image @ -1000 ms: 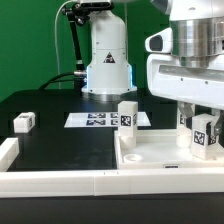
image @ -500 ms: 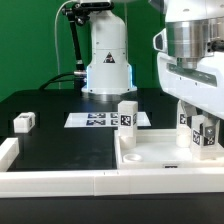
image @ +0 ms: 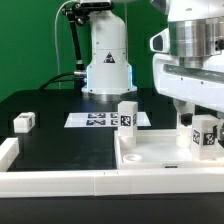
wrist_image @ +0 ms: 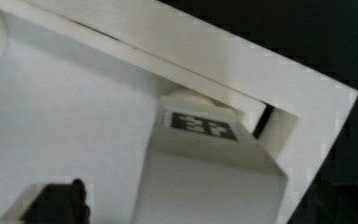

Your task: Assemble square table

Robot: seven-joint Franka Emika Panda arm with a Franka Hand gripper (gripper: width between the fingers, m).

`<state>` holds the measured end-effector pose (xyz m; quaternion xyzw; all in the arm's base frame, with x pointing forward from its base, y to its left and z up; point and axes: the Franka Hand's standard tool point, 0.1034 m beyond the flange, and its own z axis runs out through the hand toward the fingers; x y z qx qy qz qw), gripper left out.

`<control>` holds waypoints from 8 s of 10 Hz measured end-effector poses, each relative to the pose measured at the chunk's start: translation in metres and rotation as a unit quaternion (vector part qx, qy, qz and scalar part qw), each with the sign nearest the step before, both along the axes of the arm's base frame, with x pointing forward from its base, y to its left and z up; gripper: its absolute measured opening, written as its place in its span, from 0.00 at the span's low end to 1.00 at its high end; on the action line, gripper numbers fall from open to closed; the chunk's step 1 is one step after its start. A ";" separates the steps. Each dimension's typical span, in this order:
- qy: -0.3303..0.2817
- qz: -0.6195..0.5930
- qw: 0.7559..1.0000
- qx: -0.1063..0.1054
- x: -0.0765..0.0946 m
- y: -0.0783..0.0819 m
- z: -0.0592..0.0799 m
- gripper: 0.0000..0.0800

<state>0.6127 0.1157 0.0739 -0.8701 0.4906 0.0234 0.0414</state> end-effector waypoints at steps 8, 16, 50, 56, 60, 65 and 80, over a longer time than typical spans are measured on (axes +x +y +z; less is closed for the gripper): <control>-0.032 0.372 0.928 -0.002 -0.001 0.007 0.000 0.81; -0.045 0.488 0.871 -0.014 0.000 0.004 -0.001 0.36; -0.043 0.513 0.857 -0.014 0.001 0.003 0.004 0.67; -0.041 0.492 0.869 -0.013 0.000 0.003 0.003 0.36; -0.025 0.251 0.968 -0.011 0.001 0.001 0.003 0.36; 0.005 -0.074 0.997 -0.013 0.001 0.000 0.003 0.36; -0.022 0.298 0.954 -0.009 0.000 0.006 0.003 0.81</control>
Offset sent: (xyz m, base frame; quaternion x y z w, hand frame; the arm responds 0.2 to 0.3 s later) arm -0.0012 0.0092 0.0033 0.0156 -0.0155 -0.1909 0.9814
